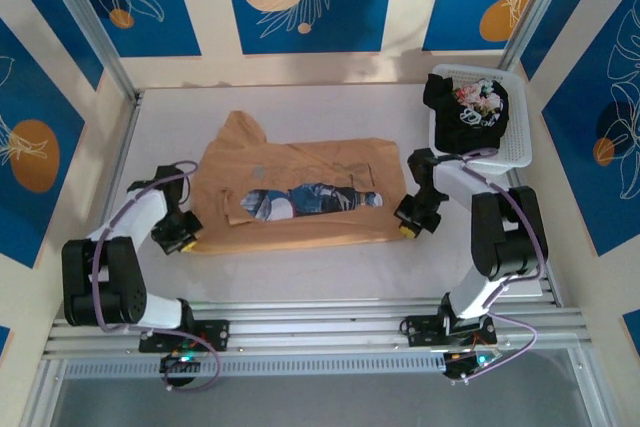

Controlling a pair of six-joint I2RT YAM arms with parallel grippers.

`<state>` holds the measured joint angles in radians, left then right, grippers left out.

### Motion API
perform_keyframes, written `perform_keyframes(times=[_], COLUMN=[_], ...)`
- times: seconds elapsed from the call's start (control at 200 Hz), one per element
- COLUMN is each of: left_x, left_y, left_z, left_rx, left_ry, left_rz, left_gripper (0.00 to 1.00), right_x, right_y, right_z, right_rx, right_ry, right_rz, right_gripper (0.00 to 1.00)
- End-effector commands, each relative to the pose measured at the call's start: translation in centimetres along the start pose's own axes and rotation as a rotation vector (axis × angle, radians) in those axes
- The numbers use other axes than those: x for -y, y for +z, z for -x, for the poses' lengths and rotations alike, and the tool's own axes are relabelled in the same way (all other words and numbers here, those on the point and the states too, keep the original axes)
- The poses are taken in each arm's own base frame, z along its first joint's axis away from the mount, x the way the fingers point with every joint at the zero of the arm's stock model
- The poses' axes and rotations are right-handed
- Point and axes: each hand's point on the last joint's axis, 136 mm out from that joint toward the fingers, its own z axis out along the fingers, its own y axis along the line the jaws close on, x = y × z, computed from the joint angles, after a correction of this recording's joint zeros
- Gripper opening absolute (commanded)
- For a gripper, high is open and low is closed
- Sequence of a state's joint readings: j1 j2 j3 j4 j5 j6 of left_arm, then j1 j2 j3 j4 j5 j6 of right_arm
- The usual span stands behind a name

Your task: Fold and stack the t-shirts

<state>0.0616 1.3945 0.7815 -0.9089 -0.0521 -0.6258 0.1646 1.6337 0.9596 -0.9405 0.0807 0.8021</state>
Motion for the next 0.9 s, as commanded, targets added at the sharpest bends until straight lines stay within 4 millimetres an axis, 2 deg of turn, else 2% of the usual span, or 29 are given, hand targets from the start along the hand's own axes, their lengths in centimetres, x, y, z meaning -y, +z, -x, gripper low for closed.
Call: perform_keyframes(times=[0.0,0.075,0.145,0.195,0.28,0.4,0.53,0.68,0.895], left_x=[-0.1,0.7,1.1,1.6,2.8,6.3,10.5,12.8,12.8], left_y=[-0.1,-0.6,-2.0,-3.4,-5.5,-6.8,-5.5,-3.3,-0.5], left_z=[-0.3,0.4,1.2,1.7,2.0,1.4,-0.3,-0.8,-0.7], left_rx=[-0.025,-0.009,0.033,0.070,0.102,0.088,0.005,-0.035,-0.068], left_ry=[-0.004,-0.002,-0.015,-0.025,-0.039,-0.057,-0.104,-0.128,-0.085], left_rz=[0.006,-0.018,-0.040,-0.063,-0.109,-0.240,-0.355,-0.378,-0.282], left_gripper=[0.04,0.20,0.36,0.45,0.52,0.57,0.58,0.57,0.52], right_x=[1.1,0.2,-0.8,-1.3,-2.5,-6.2,-10.0,-11.3,-11.4], right_y=[0.2,-0.2,-1.5,-2.8,-5.1,-8.2,-9.5,-9.4,-9.4], right_z=[-0.9,-0.9,-0.8,-0.8,-1.1,-2.0,-3.4,-3.9,-4.0], right_rx=[-0.020,-0.012,0.022,0.056,0.120,0.186,0.185,0.154,0.150], right_ry=[0.005,-0.003,-0.026,-0.043,-0.087,-0.212,-0.343,-0.360,-0.360], right_rz=[-0.039,0.006,0.051,0.072,0.123,0.296,0.432,0.470,0.476], right_gripper=[0.03,0.21,0.36,0.43,0.49,0.54,0.55,0.55,0.55])
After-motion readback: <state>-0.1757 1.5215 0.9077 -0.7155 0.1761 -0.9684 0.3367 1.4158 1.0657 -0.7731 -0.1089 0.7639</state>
